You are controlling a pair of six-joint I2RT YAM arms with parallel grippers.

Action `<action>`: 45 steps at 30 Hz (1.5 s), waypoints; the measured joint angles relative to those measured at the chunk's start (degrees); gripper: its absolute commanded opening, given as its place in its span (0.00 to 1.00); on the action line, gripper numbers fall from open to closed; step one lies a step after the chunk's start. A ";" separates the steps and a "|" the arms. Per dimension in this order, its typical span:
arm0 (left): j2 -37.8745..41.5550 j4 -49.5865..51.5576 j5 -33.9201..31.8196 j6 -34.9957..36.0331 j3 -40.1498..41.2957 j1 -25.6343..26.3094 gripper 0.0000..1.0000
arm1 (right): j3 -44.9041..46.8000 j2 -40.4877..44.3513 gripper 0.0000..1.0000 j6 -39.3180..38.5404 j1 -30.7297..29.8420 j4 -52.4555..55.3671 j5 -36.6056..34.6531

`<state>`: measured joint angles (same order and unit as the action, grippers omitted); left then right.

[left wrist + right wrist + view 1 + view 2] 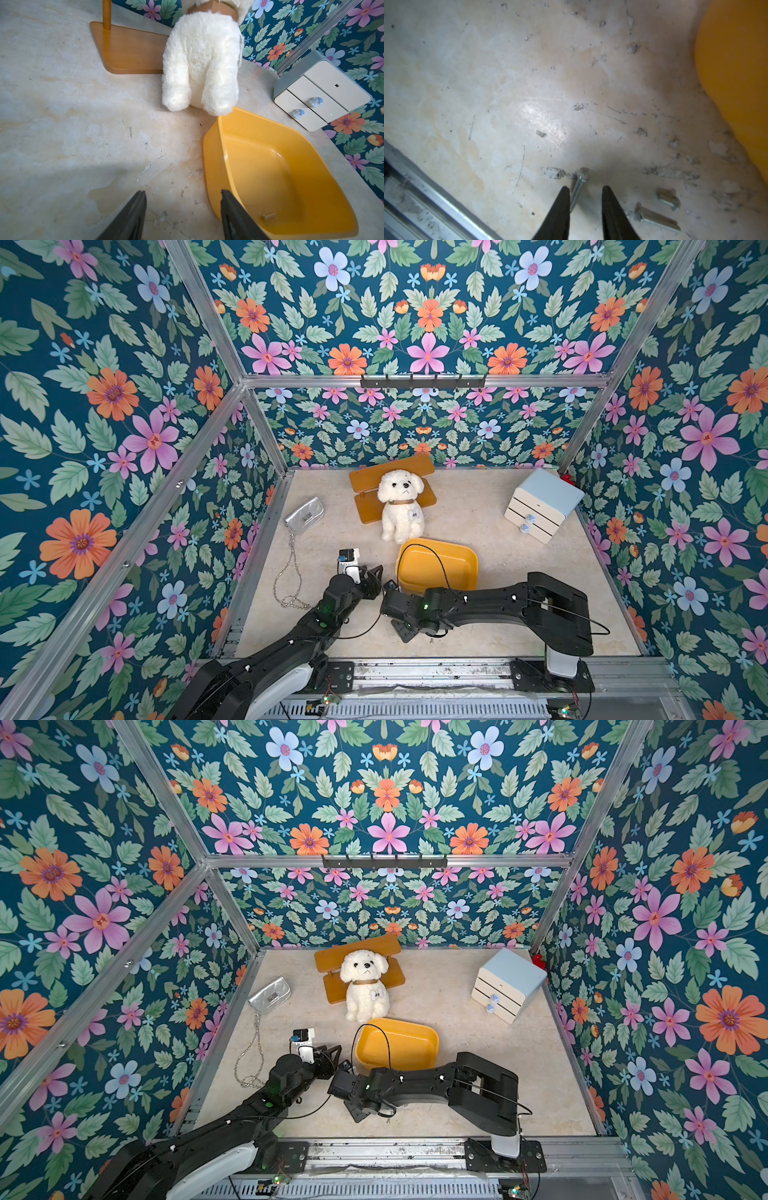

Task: Put the screws on the desktop into the storage box
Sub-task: Pick up the screw from the center of the board, then place the screw in the storage box.

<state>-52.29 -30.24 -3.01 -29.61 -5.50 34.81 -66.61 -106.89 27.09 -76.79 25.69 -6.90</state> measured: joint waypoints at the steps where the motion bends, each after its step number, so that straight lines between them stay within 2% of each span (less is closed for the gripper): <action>1: -0.26 0.02 0.20 0.02 -0.07 0.00 0.63 | -0.24 -0.13 0.28 0.02 0.00 0.33 -0.17; 10: -0.63 -0.20 1.33 0.02 0.20 -0.11 0.63 | -2.75 -3.04 0.21 0.66 -1.46 2.80 -2.82; 18: 0.02 -0.57 1.38 0.00 0.46 -0.24 0.63 | -2.95 -3.41 0.02 1.64 -1.79 2.60 -3.10; 24: 0.70 -0.55 1.66 0.00 0.55 -0.20 0.62 | -2.91 -2.12 0.00 0.76 -1.62 4.35 -2.71; 28: 0.76 -0.52 1.75 0.00 0.68 -0.20 0.61 | -3.78 1.62 0.00 -0.35 -0.50 6.86 -3.67; 34: -0.31 -0.59 2.08 -0.02 0.76 -0.13 0.57 | -4.44 8.92 0.00 -3.15 5.31 8.74 -6.16; 39: -0.55 -1.27 4.04 -0.02 1.18 0.50 0.51 | -3.41 13.60 0.00 -6.43 14.08 9.20 -7.08; 43: -1.95 -4.09 6.12 0.85 2.38 5.09 0.51 | -3.41 12.59 0.00 -9.11 20.98 8.94 -6.62; 45: -3.87 -4.17 6.27 2.60 1.70 9.40 0.49 | -3.45 10.73 0.00 -10.43 23.65 8.61 -5.11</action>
<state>-56.16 -34.41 3.27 -27.00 -3.79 44.21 -70.06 -96.16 16.67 -53.15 34.30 -12.01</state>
